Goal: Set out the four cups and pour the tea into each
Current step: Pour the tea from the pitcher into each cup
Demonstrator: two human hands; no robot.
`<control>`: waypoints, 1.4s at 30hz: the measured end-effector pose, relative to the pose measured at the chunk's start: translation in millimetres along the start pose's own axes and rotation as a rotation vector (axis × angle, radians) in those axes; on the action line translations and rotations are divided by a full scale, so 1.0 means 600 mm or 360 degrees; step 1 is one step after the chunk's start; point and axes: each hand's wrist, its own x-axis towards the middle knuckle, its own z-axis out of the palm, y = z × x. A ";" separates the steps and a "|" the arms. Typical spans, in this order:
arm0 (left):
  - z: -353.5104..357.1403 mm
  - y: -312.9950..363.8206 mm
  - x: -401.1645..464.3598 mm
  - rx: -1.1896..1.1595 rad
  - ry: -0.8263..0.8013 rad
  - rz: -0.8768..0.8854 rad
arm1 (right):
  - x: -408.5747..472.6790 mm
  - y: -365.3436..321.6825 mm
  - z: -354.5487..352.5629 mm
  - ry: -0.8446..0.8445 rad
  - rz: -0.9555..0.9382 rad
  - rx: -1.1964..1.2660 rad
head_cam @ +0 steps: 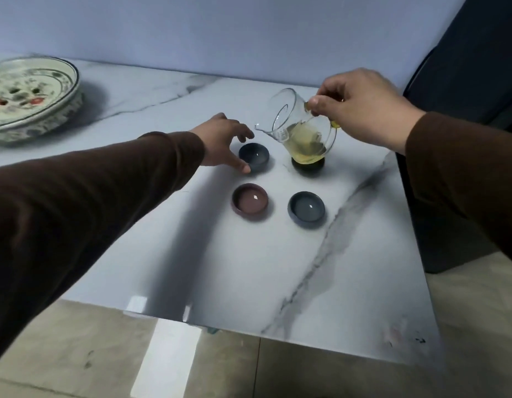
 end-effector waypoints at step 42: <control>0.006 0.003 0.015 -0.0076 -0.0018 -0.0070 | 0.051 -0.064 0.014 -0.0154 -0.0296 -0.0792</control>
